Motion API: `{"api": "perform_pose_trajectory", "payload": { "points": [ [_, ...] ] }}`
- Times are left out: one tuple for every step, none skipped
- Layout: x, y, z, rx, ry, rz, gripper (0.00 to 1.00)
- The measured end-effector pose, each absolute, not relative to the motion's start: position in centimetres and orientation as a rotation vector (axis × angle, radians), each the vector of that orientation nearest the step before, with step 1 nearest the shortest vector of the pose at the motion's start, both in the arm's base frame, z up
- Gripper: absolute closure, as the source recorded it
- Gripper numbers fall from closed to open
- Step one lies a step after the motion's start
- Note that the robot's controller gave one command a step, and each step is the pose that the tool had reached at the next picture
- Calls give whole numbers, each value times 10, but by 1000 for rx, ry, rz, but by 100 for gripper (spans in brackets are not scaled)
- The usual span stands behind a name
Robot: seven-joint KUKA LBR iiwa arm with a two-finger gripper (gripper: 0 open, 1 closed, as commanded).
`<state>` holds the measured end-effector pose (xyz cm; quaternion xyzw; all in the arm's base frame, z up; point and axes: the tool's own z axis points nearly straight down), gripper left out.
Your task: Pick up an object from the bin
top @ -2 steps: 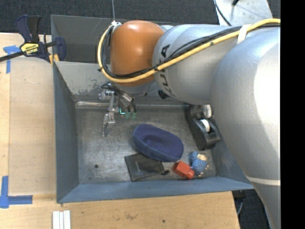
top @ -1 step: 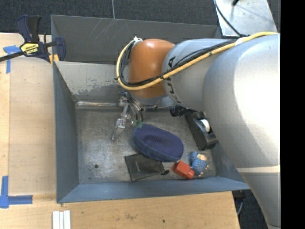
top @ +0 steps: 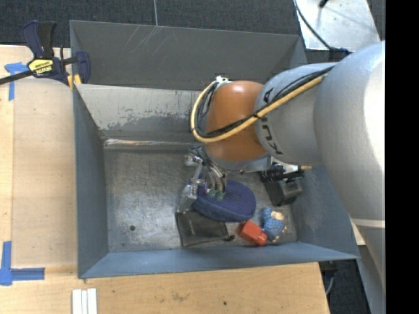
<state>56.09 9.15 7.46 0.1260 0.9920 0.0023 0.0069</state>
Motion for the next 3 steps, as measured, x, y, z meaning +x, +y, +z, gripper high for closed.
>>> {"api": "perform_pose_trajectory", "payload": {
  "points": [
    [523,15,76,314,3123,6,0],
    [526,19,77,307,3117,10,100],
    [545,-16,285,-596,3075,-4,100]
  ]
}}
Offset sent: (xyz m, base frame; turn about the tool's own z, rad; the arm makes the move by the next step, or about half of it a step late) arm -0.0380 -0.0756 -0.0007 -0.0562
